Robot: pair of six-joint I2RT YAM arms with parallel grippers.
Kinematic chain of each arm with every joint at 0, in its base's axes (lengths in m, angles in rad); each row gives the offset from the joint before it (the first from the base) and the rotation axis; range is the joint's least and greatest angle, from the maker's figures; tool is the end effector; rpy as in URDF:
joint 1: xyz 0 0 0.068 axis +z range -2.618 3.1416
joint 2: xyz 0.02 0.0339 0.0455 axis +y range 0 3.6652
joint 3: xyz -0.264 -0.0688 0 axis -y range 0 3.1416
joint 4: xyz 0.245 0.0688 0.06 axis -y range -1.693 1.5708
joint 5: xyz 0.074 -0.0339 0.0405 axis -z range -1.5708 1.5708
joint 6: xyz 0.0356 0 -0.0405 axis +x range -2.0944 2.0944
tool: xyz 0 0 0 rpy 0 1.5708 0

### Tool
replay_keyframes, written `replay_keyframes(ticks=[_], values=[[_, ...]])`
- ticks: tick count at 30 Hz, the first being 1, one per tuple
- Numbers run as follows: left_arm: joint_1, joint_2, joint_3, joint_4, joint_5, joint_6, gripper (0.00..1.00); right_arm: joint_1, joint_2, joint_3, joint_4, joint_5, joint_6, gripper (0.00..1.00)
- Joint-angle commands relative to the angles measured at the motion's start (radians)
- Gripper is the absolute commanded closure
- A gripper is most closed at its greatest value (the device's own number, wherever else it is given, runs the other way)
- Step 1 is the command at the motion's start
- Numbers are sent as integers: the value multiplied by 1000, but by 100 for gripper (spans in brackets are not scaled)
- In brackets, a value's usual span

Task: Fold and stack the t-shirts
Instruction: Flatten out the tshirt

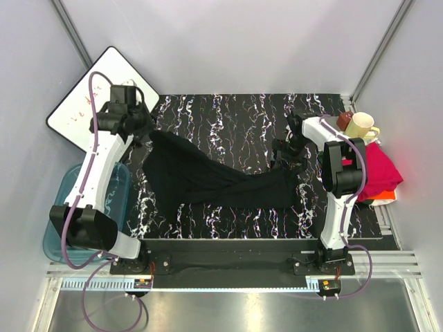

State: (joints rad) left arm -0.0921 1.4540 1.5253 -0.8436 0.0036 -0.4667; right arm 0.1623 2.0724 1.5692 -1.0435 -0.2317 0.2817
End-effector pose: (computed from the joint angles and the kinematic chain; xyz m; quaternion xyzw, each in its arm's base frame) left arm 0.3065 -0.0284 0.3765 -0.1709 0.9054 -0.1088 0.3732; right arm 0.3866 0.0716 0.1708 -0.0579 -0.9915 -0.1154 0.0138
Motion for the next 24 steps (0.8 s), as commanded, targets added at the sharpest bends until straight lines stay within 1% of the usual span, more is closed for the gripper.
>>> replay_keyframes(ticks=[1,6,8,9,11,12,15,18,19,20,21,22,23,24], values=[[3,-32,91,34,-10,-33,100,-1,15,-9,10,-44,19,1],[3,-35,141,32,19,-49,100,0,22,-24,25,-70,19,1],[3,-34,153,32,15,-53,100,-1,22,-28,31,-90,24,5],[3,-34,157,34,13,-56,100,-1,23,-29,40,-116,22,13],[3,-23,170,32,25,-53,100,-1,29,-34,45,-139,22,23],[3,-20,170,31,30,-53,100,0,34,-34,46,-159,27,30],[3,-17,154,32,39,-50,100,-1,49,-44,46,-164,31,29],[3,-6,102,32,84,-33,100,-3,28,-63,51,-124,33,25],[2,0,67,34,114,-27,100,-1,12,-66,51,-110,33,21],[2,2,49,34,127,-15,98,-1,5,-66,51,-85,33,20],[2,6,26,40,139,-9,90,-1,-1,-66,51,-71,34,18],[0,9,-14,41,160,0,75,-1,-15,-66,51,-54,36,17],[0,17,-36,41,167,19,61,-3,-21,-66,51,-20,40,16],[-1,25,-69,43,182,32,52,-3,-26,-64,51,-8,43,15]])
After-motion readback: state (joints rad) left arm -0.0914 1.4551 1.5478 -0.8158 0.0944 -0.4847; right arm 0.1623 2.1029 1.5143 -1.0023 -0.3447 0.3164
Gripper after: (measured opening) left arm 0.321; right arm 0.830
